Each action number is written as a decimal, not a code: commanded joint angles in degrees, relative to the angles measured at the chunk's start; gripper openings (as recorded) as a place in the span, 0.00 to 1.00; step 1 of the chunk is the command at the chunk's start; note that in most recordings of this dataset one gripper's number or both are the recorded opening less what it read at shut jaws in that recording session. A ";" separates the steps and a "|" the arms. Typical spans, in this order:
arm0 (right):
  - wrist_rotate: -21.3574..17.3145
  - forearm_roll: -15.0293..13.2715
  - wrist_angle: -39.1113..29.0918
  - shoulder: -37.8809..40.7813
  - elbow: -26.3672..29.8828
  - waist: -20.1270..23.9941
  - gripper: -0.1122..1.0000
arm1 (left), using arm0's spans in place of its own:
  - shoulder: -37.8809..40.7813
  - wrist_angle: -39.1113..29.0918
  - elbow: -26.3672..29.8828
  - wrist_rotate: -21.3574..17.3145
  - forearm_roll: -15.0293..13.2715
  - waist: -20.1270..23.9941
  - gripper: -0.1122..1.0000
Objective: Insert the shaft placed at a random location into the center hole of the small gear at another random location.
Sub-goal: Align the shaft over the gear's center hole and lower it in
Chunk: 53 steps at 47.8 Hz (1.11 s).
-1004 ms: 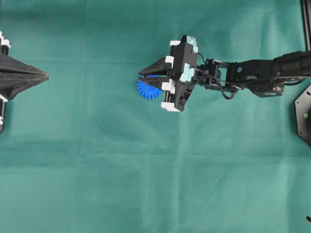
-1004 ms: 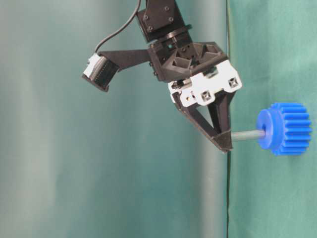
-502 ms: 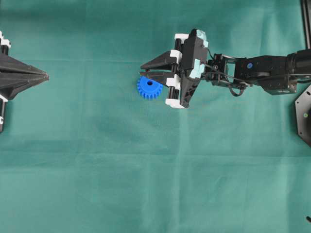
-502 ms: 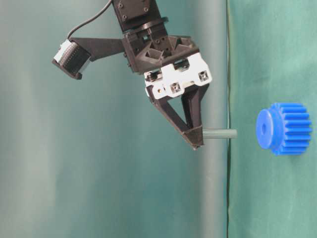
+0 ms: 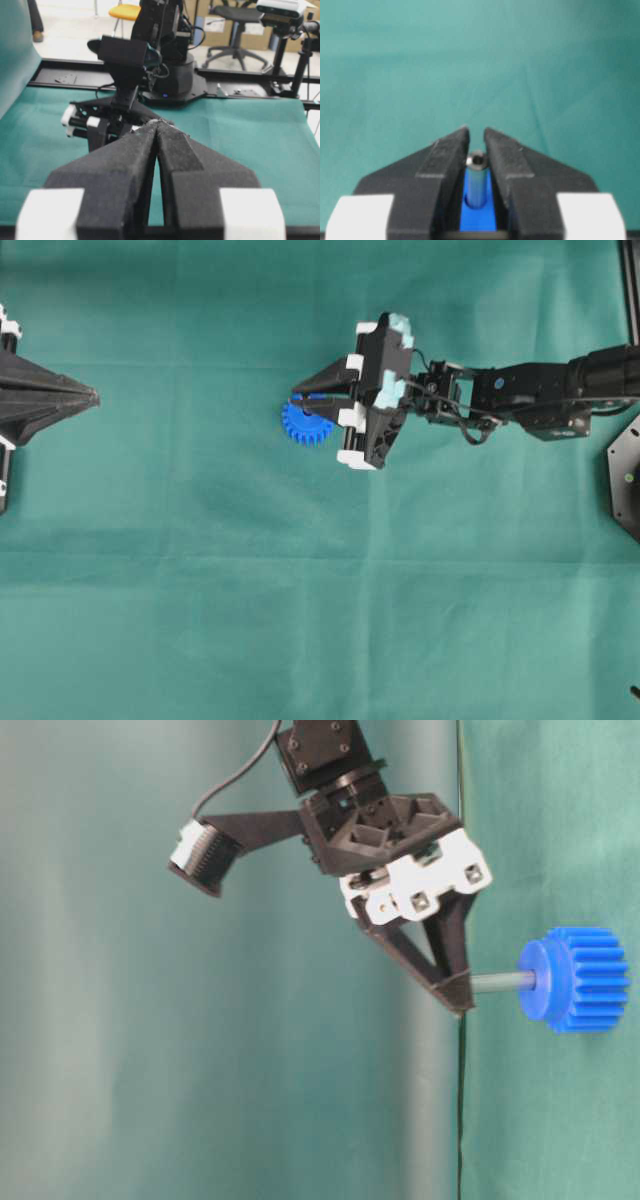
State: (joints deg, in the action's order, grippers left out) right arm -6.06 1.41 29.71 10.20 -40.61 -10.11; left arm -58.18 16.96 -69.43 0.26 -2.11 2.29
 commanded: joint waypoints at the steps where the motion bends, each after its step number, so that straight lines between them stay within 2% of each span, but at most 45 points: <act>1: -0.09 0.53 0.44 -0.70 0.53 0.00 0.22 | 0.09 0.26 0.70 -0.09 -0.09 0.09 0.10; 20: -0.09 0.53 0.53 -0.70 0.53 0.09 0.22 | 0.18 0.18 0.62 -0.09 -0.09 0.09 0.09; 53: -0.09 1.32 1.05 3.69 0.62 0.00 0.22 | 0.18 0.18 0.62 -0.09 -0.09 0.09 0.10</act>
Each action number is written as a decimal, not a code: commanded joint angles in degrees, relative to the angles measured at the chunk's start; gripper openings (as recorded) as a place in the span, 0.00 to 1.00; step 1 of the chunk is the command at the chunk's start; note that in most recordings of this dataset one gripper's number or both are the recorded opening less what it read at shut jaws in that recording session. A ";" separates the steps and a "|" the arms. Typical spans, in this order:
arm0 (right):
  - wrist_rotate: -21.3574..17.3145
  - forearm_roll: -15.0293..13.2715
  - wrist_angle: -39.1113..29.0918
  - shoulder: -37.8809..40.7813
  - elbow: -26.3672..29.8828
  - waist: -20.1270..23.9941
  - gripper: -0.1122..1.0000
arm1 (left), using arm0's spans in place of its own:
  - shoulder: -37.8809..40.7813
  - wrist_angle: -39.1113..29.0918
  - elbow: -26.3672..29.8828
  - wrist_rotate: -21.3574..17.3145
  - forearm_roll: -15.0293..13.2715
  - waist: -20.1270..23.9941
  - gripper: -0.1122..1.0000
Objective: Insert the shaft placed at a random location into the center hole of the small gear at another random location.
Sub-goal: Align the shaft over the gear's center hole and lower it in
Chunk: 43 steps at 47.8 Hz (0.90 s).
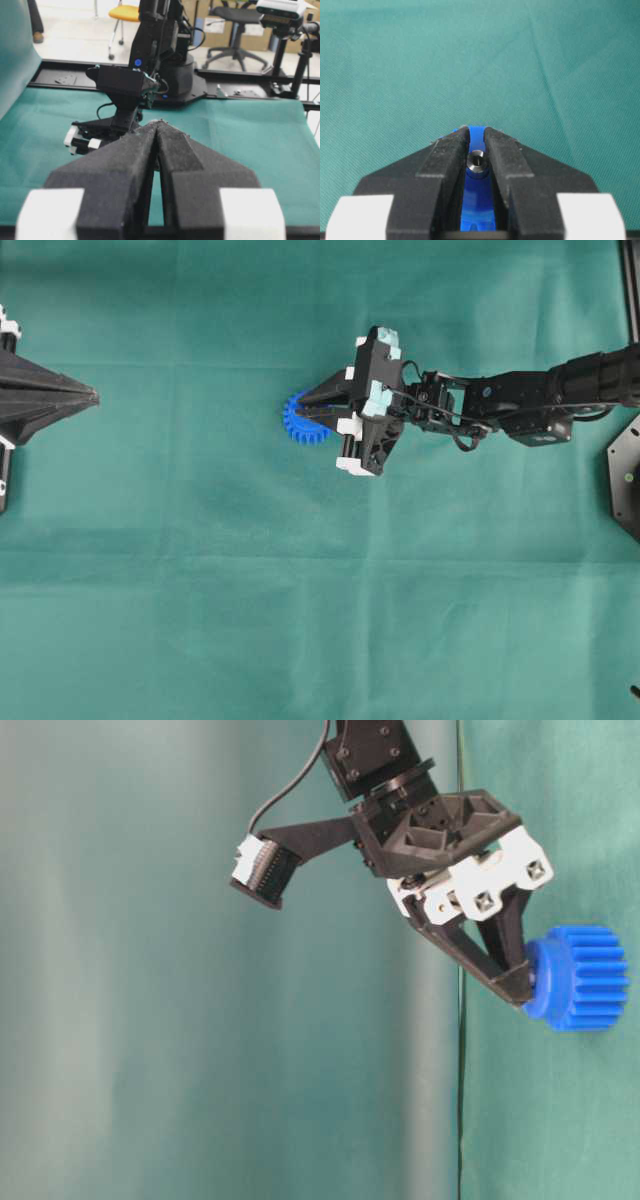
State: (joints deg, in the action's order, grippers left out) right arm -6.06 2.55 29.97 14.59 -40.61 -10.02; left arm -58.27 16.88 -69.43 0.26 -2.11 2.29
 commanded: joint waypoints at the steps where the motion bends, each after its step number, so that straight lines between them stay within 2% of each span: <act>1: -0.09 0.18 0.79 -0.62 0.62 -0.09 0.22 | 0.26 0.26 0.62 -0.09 -0.09 0.09 0.09; 28: -0.35 0.18 0.53 -0.44 0.62 -0.18 0.24 | 0.18 0.26 0.62 -0.09 -0.09 0.09 0.10; 30: -0.35 0.18 0.53 -0.44 0.62 -0.09 0.31 | 0.26 0.26 0.70 -0.09 -0.09 0.09 0.10; 39: -0.44 0.18 0.53 -0.62 0.79 -0.09 0.80 | 0.26 0.18 0.62 -0.09 -0.09 0.09 0.10; 41: -0.44 0.18 0.53 -0.97 0.79 0.09 0.81 | 0.18 0.18 0.62 -0.09 -0.09 0.09 0.10; 43: -0.44 0.18 0.44 -1.41 0.79 0.00 0.79 | 0.26 0.18 0.62 -0.09 -0.09 0.09 0.10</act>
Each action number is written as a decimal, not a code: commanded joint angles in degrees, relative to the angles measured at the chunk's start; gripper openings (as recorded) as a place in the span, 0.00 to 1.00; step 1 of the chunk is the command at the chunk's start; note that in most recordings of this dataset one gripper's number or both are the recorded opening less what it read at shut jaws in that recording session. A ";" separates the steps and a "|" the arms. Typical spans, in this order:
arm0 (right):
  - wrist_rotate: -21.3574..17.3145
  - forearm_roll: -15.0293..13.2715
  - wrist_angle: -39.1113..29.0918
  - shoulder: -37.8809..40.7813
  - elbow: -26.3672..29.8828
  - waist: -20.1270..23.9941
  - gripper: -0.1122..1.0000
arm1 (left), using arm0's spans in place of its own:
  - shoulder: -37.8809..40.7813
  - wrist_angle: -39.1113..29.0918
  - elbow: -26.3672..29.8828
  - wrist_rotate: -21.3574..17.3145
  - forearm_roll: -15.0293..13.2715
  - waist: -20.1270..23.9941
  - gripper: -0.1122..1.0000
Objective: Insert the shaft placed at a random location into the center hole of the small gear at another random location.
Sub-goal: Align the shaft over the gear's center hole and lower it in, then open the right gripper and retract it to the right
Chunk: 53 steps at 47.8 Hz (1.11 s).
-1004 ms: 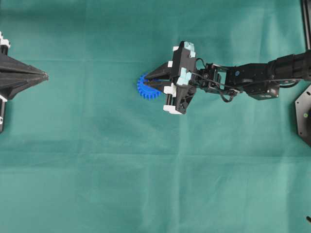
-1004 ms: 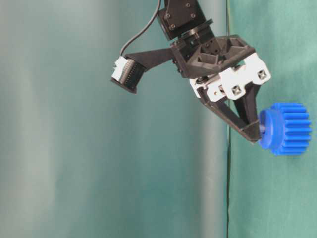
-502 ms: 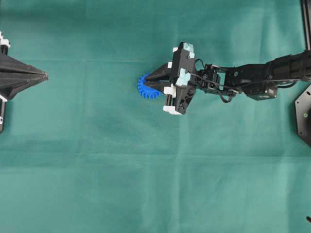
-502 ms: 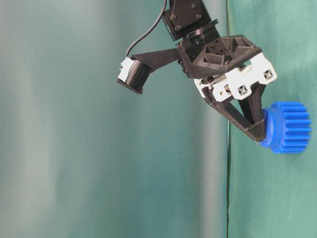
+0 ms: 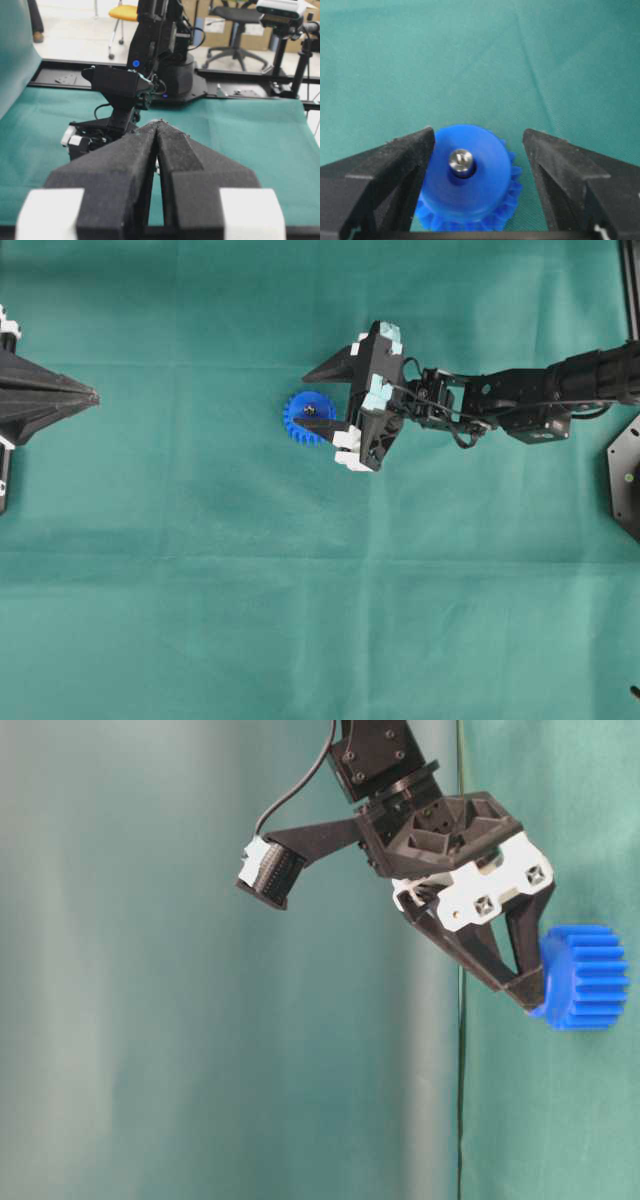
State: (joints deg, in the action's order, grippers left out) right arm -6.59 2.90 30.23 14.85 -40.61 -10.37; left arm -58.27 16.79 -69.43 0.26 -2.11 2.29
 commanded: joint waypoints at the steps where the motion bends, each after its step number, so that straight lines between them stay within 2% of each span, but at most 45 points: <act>1: 0.09 -0.18 0.18 -2.02 0.79 0.44 0.77 | 0.18 0.26 0.62 -0.09 -0.09 0.00 0.10; 9: 0.44 -0.18 -0.70 -6.77 0.35 0.44 0.77 | 0.18 0.26 0.70 -0.09 -0.09 0.09 0.10; 18: 0.97 -0.70 -5.36 -12.74 0.26 0.62 0.77 | 0.26 0.26 0.70 0.00 -0.09 0.09 0.10; 30: 0.97 -0.70 -6.50 -15.21 -1.41 0.88 0.77 | 0.26 0.18 0.62 0.00 -0.09 0.09 0.09; 39: 0.88 -0.70 -6.68 -18.81 -5.19 1.14 0.77 | 0.26 -0.35 0.70 0.09 -0.09 0.09 0.10; 53: 0.35 -0.62 -6.77 -29.00 -15.03 1.14 0.77 | 0.18 -0.53 0.62 0.09 -0.09 0.09 0.10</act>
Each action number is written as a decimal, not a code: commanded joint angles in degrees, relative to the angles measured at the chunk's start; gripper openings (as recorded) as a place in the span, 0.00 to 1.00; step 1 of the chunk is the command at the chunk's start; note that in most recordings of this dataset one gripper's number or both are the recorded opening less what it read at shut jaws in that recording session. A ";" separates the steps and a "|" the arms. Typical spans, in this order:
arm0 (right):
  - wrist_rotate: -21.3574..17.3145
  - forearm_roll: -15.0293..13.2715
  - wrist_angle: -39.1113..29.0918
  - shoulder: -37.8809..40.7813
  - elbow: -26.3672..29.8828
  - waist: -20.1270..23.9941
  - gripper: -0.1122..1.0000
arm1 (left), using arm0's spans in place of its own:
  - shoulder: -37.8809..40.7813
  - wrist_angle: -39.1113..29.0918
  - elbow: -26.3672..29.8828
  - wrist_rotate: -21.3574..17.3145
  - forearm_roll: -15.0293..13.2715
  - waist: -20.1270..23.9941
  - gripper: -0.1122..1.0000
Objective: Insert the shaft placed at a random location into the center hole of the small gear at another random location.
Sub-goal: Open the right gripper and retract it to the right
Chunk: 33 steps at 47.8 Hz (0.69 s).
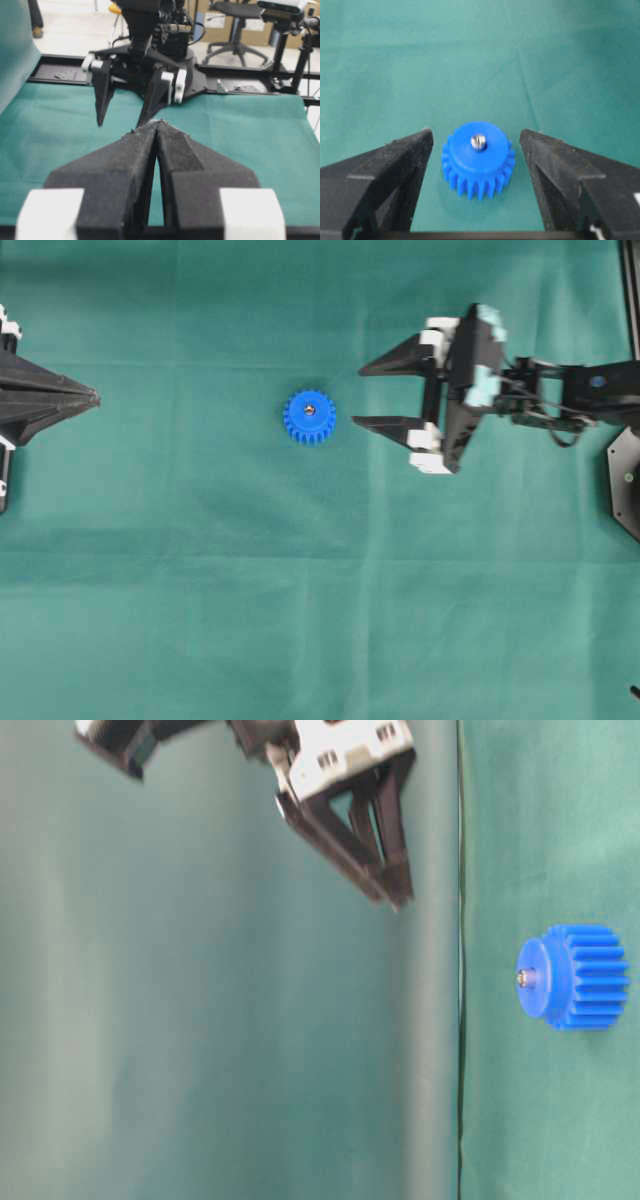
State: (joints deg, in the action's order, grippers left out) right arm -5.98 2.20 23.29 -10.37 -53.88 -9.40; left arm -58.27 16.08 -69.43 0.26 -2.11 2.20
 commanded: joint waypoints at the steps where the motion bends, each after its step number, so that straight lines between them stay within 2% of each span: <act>1: -0.35 0.18 0.18 -4.48 -2.46 0.18 0.77 | 0.26 0.09 0.62 0.18 -0.09 0.18 0.10; 15: -0.62 0.35 -2.81 -14.94 -10.37 0.70 0.76 | 0.09 -0.44 0.53 0.09 -0.09 0.18 0.10; 24: -0.62 0.44 -6.59 -20.39 -13.01 0.79 0.76 | 0.09 -0.53 0.35 0.09 -0.09 0.18 0.10; 33: -0.62 0.35 -7.21 -23.03 -14.33 0.88 0.76 | 0.00 -0.53 0.09 0.09 -0.09 0.18 0.10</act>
State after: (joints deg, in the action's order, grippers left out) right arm -6.50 2.46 16.00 -32.52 -68.64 -8.70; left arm -58.45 15.21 -69.87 0.35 -2.11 2.20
